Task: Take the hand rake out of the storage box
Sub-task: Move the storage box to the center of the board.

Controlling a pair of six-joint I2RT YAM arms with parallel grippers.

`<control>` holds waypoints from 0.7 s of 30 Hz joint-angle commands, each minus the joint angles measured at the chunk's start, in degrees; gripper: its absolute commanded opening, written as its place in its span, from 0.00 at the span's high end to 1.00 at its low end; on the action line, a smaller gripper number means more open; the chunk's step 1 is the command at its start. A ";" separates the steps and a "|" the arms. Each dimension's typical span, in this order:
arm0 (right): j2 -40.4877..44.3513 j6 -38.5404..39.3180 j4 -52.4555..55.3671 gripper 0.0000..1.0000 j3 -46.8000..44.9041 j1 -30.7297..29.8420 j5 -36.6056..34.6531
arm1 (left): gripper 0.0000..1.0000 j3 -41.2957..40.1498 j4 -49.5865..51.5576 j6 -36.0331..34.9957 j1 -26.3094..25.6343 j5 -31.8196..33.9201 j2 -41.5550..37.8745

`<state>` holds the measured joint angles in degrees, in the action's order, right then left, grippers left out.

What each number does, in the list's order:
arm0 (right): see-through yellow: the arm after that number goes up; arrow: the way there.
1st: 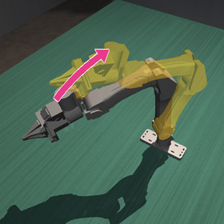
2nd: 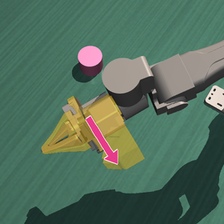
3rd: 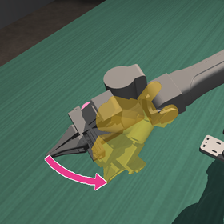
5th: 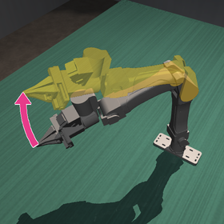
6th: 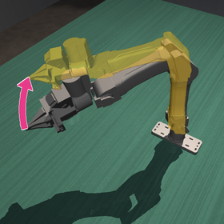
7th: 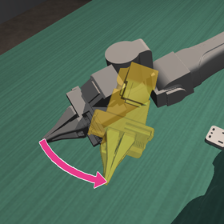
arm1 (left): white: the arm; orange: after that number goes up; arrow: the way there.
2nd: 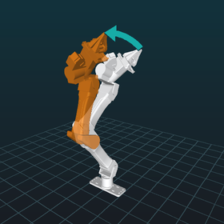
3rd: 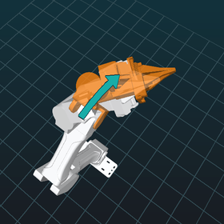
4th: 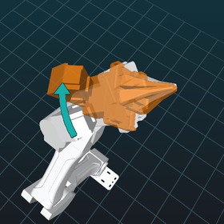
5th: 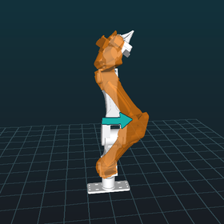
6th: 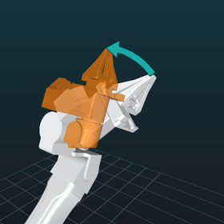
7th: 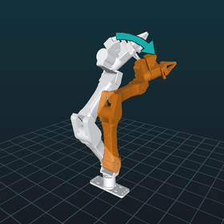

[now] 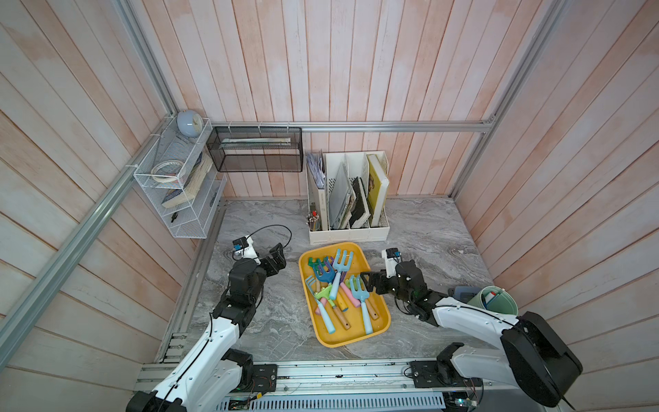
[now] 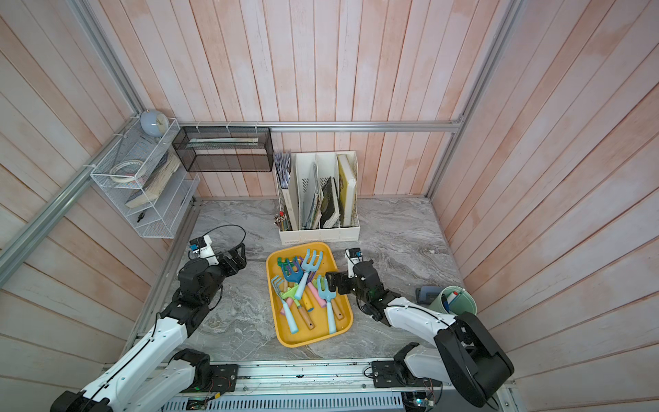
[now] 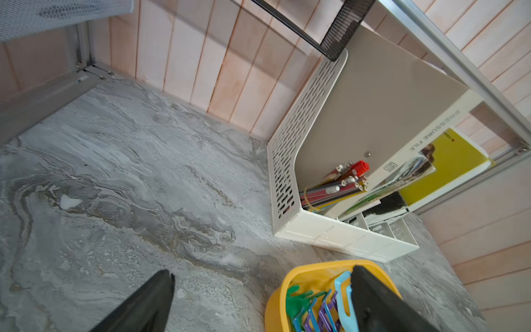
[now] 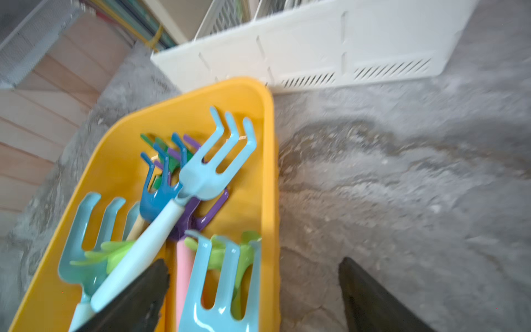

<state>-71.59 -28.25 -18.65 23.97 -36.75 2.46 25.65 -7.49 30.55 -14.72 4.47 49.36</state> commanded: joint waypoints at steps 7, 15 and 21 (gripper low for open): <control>-1.18 -3.65 6.32 0.41 0.78 -5.00 -3.08 | 0.00 1.81 8.72 1.75 0.13 -4.45 -3.22; -4.16 -4.55 1.63 0.62 2.06 -9.04 0.05 | 0.00 1.95 12.22 3.76 0.38 0.00 -4.47; -9.17 -6.59 -0.90 0.70 4.67 -12.05 0.35 | 0.00 1.29 13.98 5.29 3.09 -0.28 -6.59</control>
<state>-78.91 -33.30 -16.93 26.55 -47.33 0.47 26.04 5.04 34.65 -12.60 3.46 44.14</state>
